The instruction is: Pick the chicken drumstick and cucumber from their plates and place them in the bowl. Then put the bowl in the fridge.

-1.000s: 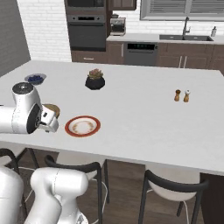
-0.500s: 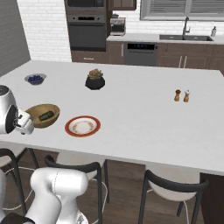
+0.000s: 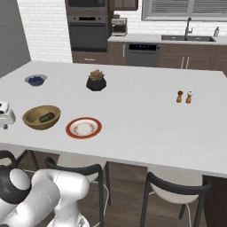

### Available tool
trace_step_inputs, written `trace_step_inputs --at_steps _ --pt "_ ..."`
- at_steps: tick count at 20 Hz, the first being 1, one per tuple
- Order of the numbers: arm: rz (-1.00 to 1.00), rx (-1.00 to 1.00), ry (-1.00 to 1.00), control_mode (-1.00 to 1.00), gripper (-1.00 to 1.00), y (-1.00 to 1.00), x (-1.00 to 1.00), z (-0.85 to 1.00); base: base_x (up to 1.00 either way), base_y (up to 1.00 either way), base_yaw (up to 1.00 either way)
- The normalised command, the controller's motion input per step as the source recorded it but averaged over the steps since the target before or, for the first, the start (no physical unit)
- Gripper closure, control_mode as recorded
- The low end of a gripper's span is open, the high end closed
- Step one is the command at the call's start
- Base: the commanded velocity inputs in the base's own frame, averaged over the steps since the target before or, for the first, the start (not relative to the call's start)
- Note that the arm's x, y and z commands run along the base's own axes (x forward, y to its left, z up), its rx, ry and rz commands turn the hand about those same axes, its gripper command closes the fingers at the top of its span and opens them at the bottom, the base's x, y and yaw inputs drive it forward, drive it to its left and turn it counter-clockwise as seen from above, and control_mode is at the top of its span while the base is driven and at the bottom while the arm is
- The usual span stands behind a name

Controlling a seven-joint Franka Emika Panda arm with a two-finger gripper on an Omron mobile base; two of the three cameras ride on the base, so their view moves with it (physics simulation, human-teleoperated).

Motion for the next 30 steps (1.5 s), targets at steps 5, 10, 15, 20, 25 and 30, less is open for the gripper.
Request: trace_step_inputs --at_steps 5,10,15,20,25,30 --pt "0.49 -0.13 0.01 -1.00 -1.00 0.53 0.34 -0.11 0.00 0.00 0.00" --pt "-0.06 0.00 0.00 -1.00 -1.00 -0.24 -0.29 -0.08 0.00 0.00 0.00" --pt "-0.16 0.01 -0.04 -1.00 -1.00 -0.15 -0.67 -0.27 0.00 0.00 0.00" --pt "-0.12 0.11 -0.07 -1.00 -1.00 -0.19 -0.37 -0.20 0.00 0.00 0.00" --pt "-0.03 0.05 -0.02 1.00 -1.00 0.06 -0.04 -0.05 0.00 0.56 -0.04" --pt "0.00 0.00 0.00 1.00 -1.00 0.00 0.00 0.00 0.00 1.00 -0.12"
